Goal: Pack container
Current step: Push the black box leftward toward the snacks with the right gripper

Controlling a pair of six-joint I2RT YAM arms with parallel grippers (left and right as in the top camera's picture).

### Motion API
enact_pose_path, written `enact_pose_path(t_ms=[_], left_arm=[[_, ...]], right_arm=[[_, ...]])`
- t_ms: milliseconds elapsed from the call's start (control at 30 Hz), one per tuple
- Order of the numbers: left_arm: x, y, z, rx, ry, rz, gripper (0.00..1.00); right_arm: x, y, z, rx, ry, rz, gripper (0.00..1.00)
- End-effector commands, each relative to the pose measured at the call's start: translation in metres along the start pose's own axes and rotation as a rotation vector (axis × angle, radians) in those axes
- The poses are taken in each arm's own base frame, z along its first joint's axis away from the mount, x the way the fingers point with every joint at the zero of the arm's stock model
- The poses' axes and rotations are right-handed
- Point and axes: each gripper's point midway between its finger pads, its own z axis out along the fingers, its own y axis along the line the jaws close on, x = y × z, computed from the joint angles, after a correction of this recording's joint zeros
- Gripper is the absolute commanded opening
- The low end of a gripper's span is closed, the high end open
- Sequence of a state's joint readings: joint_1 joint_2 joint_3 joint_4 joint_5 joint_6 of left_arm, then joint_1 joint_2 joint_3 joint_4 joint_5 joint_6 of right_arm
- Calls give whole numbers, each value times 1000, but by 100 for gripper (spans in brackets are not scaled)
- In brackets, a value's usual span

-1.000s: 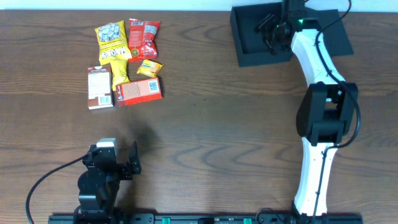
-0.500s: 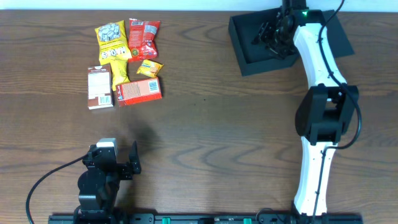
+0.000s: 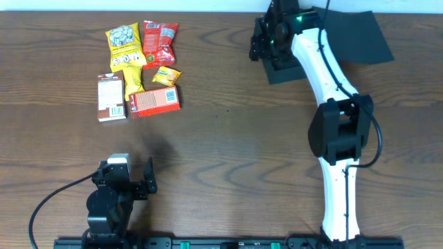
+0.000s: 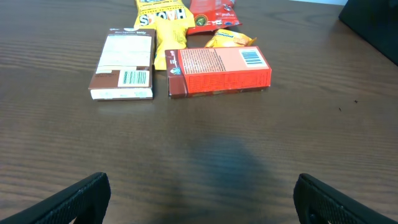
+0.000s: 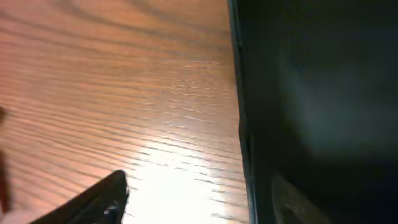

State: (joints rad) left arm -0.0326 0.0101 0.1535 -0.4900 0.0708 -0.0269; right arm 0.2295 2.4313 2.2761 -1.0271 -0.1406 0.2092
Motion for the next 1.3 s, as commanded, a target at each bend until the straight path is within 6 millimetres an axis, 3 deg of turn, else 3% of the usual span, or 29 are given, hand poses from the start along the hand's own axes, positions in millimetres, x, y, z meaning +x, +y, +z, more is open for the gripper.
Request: enact_pose_path(t_ms=[0,100,467,667,733,767,1033,1267], left_arm=[[5,4,2,-18,8,-13,95],[5,4,2,-18,8,-13,95],[5,4,2,-18,8,-13,95],[5,4,2,-18,8,-13,95],[5,4,2,-18,8,-13,95],[5,4,2,-18,8,-13,95],[5,4,2,-18,8,-13,95],[5,4,2,-18,8,-13,95]], right_arm=[[-9,-12,-4,75,-32,-65,64],[-9,-14,-3,88,-33,-113,46],[-5,-25,10,141,-9,-185,40],[-3,-24,15,140,0,-221,19],[-1,-22,15,140,6,-235,4],[0,-21,15,139,10,-241,2],[39,-7,14,138,161,-316,2],[86,27,10,123,317,-428,2]])
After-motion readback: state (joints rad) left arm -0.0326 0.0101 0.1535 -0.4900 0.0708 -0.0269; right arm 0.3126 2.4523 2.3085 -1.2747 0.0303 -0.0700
